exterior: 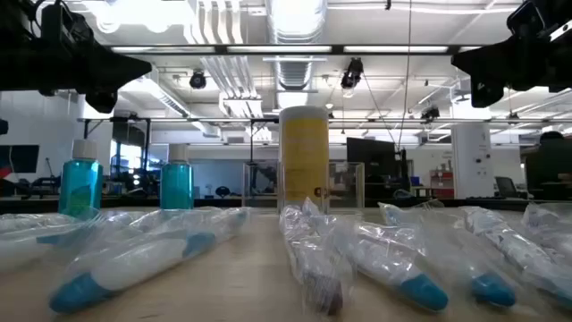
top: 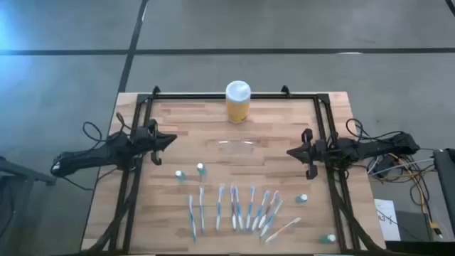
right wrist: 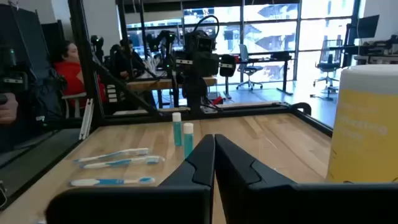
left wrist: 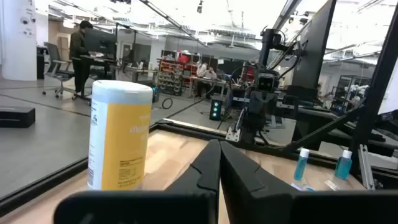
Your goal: Pick & Place toothbrushing station
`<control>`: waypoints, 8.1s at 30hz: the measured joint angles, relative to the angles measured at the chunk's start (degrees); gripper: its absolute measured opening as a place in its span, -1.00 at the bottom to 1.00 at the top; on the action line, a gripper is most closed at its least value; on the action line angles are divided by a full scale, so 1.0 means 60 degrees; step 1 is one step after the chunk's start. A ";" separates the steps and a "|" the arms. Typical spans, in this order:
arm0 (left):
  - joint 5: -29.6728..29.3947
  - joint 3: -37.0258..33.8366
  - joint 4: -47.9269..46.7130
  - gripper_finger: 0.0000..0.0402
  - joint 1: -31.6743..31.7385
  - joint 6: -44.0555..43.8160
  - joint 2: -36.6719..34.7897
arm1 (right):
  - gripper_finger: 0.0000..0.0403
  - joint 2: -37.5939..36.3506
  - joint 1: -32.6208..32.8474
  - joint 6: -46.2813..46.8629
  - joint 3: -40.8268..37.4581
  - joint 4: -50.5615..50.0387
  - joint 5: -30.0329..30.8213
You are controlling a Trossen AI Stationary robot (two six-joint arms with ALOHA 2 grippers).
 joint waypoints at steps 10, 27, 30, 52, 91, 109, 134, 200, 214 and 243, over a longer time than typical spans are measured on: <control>0.0011 0.0000 0.0012 -0.94 0.0004 0.0000 0.0000 | -0.96 0.0000 0.0003 -0.0054 0.0000 0.0001 0.0000; 0.1455 0.1856 0.0491 -0.98 -0.0014 0.0001 0.0845 | -0.96 0.0004 0.0001 0.0019 0.0000 0.0001 0.0087; 0.1005 0.3023 -0.0536 -0.99 -0.0011 0.0029 0.1985 | -0.96 0.0004 0.0000 0.0023 0.0000 0.0001 0.0095; -0.0569 1.1487 -1.0045 -0.24 -0.1471 -0.0349 1.2127 | -0.96 -0.0007 -0.0003 -0.0800 0.0007 -0.0585 0.0905; -0.0492 1.2007 -1.1106 0.52 -0.2776 -0.1778 1.5574 | -0.96 0.0000 0.0000 -0.0811 0.0007 -0.0174 0.0954; -0.0182 1.2007 -1.1048 0.12 -0.2663 -0.1573 1.5686 | -0.96 0.0004 -0.0003 -0.0811 0.0003 -0.0181 0.1078; -0.0211 1.1508 -1.0673 -0.32 -0.2652 -0.1570 1.5675 | -0.96 0.0004 -0.0002 -0.0884 0.0000 -0.0181 0.1078; -0.0718 0.8617 -0.8074 -0.52 -0.2991 -0.1606 0.8608 | -0.96 0.0000 0.0000 -0.0877 0.0000 -0.0145 0.1081; -0.1712 0.2812 -0.2784 -0.52 -0.3027 -0.2251 0.3719 | -0.96 0.0007 -0.0003 -0.0764 0.0000 -0.0145 0.1082; -0.1073 1.0426 -0.7380 -0.52 -0.1122 -0.0584 1.0752 | -0.96 0.0004 -0.0004 -0.0815 0.0000 -0.0196 0.1089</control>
